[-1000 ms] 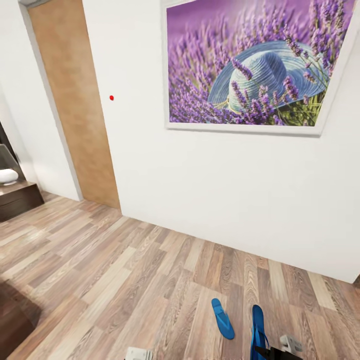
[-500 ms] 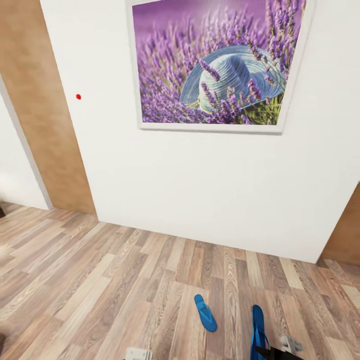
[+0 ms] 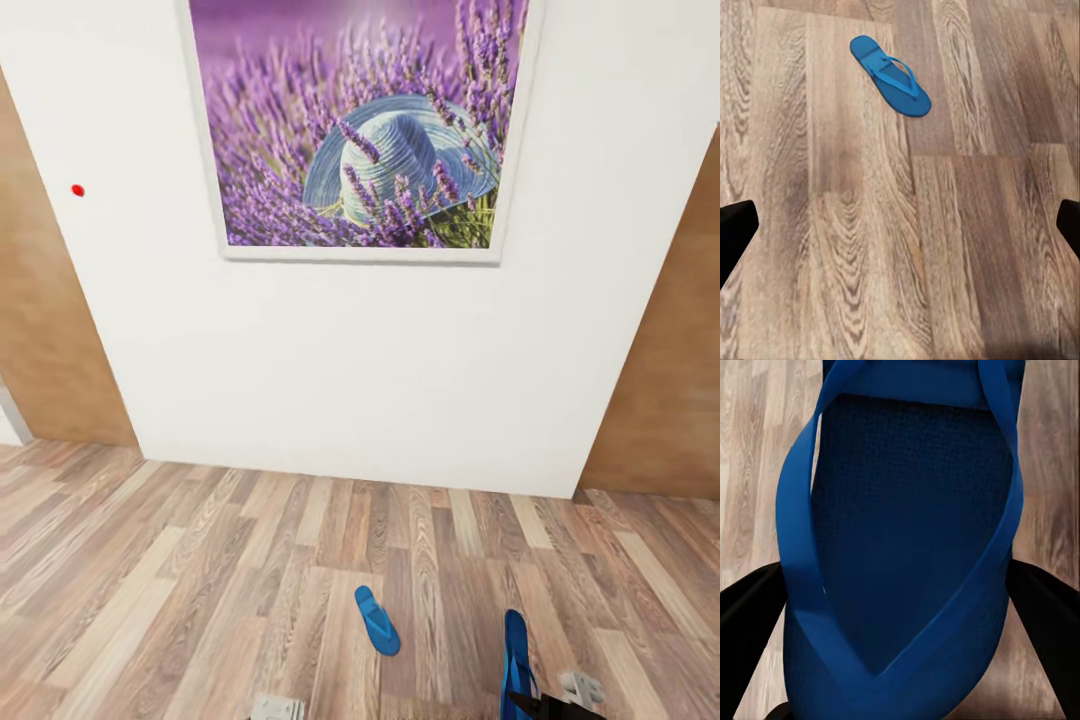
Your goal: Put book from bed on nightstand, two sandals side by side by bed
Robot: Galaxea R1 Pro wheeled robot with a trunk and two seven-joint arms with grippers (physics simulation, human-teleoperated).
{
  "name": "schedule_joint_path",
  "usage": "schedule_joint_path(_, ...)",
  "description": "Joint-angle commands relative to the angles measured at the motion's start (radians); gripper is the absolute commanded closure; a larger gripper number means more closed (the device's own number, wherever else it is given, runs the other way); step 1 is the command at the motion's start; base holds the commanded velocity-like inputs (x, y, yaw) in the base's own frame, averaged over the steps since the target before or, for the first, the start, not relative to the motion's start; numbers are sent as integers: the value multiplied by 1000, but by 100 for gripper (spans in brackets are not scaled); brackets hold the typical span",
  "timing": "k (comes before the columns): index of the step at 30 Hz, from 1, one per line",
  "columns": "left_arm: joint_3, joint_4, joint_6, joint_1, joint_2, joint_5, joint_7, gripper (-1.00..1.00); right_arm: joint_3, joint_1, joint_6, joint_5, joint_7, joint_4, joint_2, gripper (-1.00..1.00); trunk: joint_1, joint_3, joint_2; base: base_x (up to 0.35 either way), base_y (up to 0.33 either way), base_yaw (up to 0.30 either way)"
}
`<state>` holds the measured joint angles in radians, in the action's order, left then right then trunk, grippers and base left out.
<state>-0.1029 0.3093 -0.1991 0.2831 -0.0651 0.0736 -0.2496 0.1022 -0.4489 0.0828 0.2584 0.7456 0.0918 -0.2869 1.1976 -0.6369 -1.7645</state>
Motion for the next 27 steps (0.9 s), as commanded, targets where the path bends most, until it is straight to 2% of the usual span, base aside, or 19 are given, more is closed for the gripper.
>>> schedule_joint_path(1,-6,-1,-4,1,1,8,0,-100,10,-1,9,2,5,0,0,100,0,-1,0,0,0,-300)
schedule_joint_path(27,-6,-1,-3,1,1,8,0,-100,10,-1,9,2,6,0,0,100,0,-1,0,0,0,-300)
